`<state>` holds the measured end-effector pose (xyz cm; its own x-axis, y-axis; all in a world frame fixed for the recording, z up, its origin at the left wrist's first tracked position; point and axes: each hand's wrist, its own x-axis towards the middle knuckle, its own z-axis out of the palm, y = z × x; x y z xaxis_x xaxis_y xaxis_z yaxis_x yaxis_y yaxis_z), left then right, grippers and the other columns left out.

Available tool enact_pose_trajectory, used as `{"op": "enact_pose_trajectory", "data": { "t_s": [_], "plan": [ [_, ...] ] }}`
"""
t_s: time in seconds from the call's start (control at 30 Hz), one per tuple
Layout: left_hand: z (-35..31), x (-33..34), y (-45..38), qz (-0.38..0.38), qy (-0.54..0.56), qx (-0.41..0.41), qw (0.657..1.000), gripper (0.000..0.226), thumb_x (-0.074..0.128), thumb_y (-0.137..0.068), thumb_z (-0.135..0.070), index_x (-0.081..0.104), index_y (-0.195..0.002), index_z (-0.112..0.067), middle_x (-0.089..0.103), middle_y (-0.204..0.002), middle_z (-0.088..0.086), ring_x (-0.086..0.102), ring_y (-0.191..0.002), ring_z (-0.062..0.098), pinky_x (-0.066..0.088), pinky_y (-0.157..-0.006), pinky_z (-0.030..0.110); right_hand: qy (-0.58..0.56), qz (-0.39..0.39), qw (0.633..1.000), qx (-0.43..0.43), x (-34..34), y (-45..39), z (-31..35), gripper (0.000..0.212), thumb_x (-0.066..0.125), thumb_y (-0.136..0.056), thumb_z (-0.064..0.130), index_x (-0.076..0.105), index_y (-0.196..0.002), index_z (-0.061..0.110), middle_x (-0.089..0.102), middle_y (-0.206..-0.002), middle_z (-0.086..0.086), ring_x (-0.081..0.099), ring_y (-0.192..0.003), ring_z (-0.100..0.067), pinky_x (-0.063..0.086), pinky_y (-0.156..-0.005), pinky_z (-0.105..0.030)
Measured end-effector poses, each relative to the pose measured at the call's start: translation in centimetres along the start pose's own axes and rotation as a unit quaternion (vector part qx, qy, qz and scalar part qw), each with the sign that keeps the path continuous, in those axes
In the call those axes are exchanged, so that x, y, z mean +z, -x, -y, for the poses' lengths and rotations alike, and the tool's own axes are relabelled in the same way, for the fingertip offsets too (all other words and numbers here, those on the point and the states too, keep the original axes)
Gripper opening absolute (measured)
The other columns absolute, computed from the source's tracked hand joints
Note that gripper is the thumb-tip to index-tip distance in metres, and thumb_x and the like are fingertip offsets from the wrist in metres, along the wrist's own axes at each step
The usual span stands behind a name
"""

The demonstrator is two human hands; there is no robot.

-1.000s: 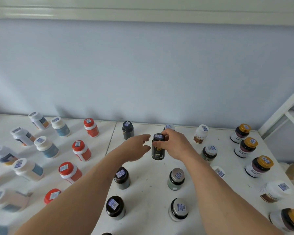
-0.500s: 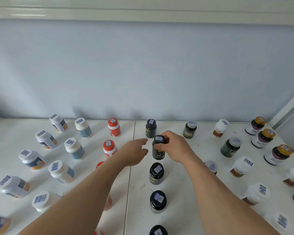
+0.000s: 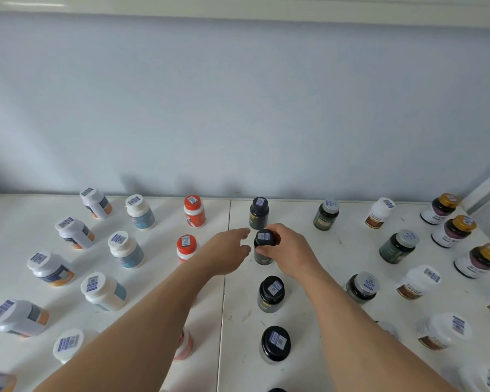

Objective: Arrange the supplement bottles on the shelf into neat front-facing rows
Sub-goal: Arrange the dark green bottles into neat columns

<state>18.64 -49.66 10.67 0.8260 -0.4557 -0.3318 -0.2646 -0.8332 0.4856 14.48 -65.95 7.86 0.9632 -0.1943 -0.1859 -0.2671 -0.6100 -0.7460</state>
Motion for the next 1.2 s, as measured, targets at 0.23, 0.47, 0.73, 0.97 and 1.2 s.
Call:
{"op": "enact_pose_trajectory", "data": {
  "t_s": [0.23, 0.47, 0.73, 0.97, 1.2],
  "plan": [
    [0.0, 0.5, -0.5, 0.003, -0.019, 0.004, 1.0, 0.051, 0.046, -0.1, -0.027, 0.031, -0.149, -0.024, 0.043, -0.149, 0.0, 0.044, -0.133, 0.021, 0.037, -0.11, 0.037, -0.014, -0.006, 1.0, 0.004, 0.4, -0.1, -0.7, 0.046, 0.075, -0.08, 0.03, 0.056, -0.121, 0.025, 0.064, -0.11, 0.005, 0.059, -0.102, -0.015, 0.042, -0.08, -0.023],
    [-1.8, -0.1, -0.7, -0.062, -0.126, 0.045, 0.989, 0.045, 0.042, -0.098, -0.028, 0.04, -0.142, -0.027, 0.048, -0.143, -0.002, 0.05, -0.125, 0.024, 0.043, -0.098, 0.038, 0.055, 0.003, 0.998, -0.006, -2.7, 0.3, -0.1, 0.063, 0.073, -0.081, 0.038, 0.049, -0.137, 0.022, 0.052, -0.136, 0.001, 0.05, -0.124, -0.015, 0.041, -0.1, -0.03],
    [-7.7, 0.9, -3.3, -0.096, -0.18, 0.143, 0.968, 0.034, 0.041, -0.098, -0.025, 0.048, -0.13, -0.016, 0.052, -0.133, -0.002, 0.051, -0.117, 0.022, 0.046, -0.087, 0.036, 0.119, -0.082, 0.99, -0.001, -11.7, -2.5, -3.0, 0.052, 0.065, -0.088, 0.039, 0.051, -0.134, 0.021, 0.052, -0.134, -0.001, 0.052, -0.118, -0.02, 0.042, -0.094, -0.033],
    [-12.9, 3.5, -7.3, -0.052, -0.08, 0.078, 0.992, 0.05, 0.042, -0.098, -0.03, 0.033, -0.146, -0.02, 0.036, -0.151, -0.003, 0.036, -0.136, 0.02, 0.037, -0.105, 0.035, 0.1, -0.017, 0.995, 0.015, -15.2, -6.4, -7.4, 0.073, 0.07, -0.084, 0.036, 0.033, -0.147, 0.025, 0.035, -0.151, 0.0, 0.042, -0.133, -0.021, 0.038, -0.102, -0.033],
    [-14.2, 6.7, -10.1, -0.003, 0.015, 0.005, 1.0, 0.064, 0.048, -0.097, -0.033, 0.019, -0.152, -0.021, 0.026, -0.157, -0.004, 0.03, -0.141, 0.018, 0.028, -0.112, 0.033, 0.08, 0.046, 0.996, 0.003, -14.5, -8.3, -9.4, 0.049, 0.067, -0.086, 0.03, 0.047, -0.131, 0.023, 0.059, -0.121, 0.0, 0.054, -0.1, -0.02, 0.041, -0.077, -0.029]
  ]
}}
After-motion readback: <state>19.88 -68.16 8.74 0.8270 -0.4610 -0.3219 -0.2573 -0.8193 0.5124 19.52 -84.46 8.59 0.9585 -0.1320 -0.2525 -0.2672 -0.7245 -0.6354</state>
